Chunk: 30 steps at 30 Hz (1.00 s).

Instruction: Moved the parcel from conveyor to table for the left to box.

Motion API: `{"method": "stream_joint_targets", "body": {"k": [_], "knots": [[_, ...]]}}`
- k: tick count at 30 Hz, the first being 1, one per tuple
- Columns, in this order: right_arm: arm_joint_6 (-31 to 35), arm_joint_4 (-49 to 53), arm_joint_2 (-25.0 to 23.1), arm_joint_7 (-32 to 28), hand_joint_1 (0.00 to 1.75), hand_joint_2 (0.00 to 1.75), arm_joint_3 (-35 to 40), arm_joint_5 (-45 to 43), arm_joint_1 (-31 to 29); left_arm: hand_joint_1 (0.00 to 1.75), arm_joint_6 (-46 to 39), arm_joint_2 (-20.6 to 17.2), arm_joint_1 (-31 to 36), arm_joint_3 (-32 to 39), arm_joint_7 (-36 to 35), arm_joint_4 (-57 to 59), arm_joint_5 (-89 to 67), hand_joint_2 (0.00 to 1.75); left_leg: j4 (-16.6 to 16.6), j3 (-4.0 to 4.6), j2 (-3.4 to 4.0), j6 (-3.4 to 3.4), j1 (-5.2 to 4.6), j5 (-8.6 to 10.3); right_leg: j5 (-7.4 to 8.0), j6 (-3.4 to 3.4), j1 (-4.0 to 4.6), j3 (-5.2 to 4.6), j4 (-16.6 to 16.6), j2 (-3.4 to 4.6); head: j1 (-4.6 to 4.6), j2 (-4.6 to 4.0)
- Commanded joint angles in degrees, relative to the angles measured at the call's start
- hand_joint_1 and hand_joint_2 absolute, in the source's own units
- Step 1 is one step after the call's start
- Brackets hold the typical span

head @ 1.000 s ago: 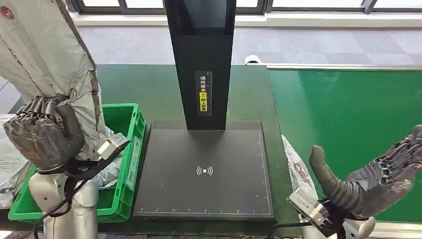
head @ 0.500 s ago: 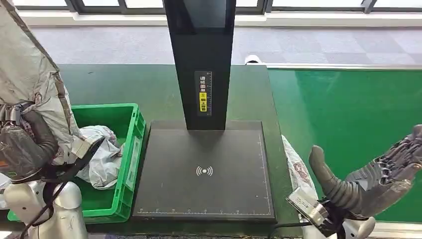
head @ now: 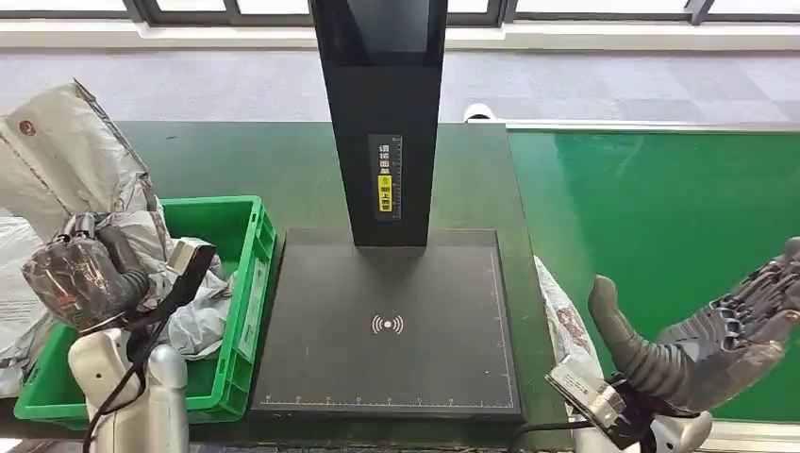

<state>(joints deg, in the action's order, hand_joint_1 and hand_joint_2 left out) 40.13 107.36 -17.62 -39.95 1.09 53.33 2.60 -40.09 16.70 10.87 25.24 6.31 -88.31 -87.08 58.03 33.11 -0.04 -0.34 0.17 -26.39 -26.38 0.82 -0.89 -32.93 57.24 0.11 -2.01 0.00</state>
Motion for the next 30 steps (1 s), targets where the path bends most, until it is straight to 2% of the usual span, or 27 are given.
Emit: {"method": "stream_joint_targets", "body": {"k": [1, 4, 9, 11, 12, 30], "knots": [[-0.13, -2.82, -2.38, -0.05, 0.00, 1.75, -4.06, 0.58, -0.17, 1.75, 0.31, -6.90, 4.41, -1.75, -7.96, 16.90, -2.92, 1.75, -0.22, -0.15, -0.11, -0.07, 0.04, 0.13, 0.07, -0.11, 0.05, 0.17, -0.17, -0.13, 0.02, 0.02], [-0.13, -3.12, -2.38, -0.05, 0.00, 1.75, -4.04, 0.59, -0.24, 1.75, 2.12, -9.30, 4.55, -4.20, -11.83, 19.77, -2.92, 1.75, -0.24, -0.11, -0.14, -0.08, 0.07, 0.16, 0.10, -0.13, 0.09, 0.11, -0.20, -0.15, 0.00, 0.00], [-0.13, -3.42, -2.38, -0.05, 0.00, 1.75, -4.24, 0.74, -0.44, 1.75, 4.00, -10.76, 4.67, -7.41, -15.53, 22.06, -2.92, 1.75, -0.15, -0.06, -0.11, -0.05, 0.06, 0.11, 0.06, -0.09, 0.08, 0.07, -0.13, -0.12, 0.00, 0.00], [-0.13, -3.41, -2.38, -0.05, 0.00, 1.75, -4.27, 0.81, -0.45, 0.37, 3.89, -10.78, 4.81, -7.70, -16.60, 22.25, -2.92, 1.75, -0.13, -0.06, -0.10, -0.04, 0.06, 0.09, 0.04, -0.07, 0.07, 0.08, -0.13, -0.12, 0.00, 0.02], [-0.13, -3.49, -2.38, -0.05, 0.00, 1.75, -4.33, 0.83, -0.55, 0.00, 3.35, -10.71, 4.87, -7.72, -16.82, 22.35, -2.92, 1.75, -0.08, -0.07, -0.06, -0.03, 0.04, 0.05, 0.01, -0.05, 0.05, 0.08, -0.07, -0.08, 0.00, 0.02], [-0.13, -3.21, -2.38, -0.05, 0.00, 1.75, -5.66, 1.29, -1.10, 0.00, 0.09, -9.00, 3.95, -5.93, -15.27, 17.22, -2.19, 1.75, -0.08, -0.02, -0.03, -0.03, 0.06, 0.05, 0.04, -0.07, 0.07, 0.04, -0.09, -0.05, 0.00, 0.00]]}}
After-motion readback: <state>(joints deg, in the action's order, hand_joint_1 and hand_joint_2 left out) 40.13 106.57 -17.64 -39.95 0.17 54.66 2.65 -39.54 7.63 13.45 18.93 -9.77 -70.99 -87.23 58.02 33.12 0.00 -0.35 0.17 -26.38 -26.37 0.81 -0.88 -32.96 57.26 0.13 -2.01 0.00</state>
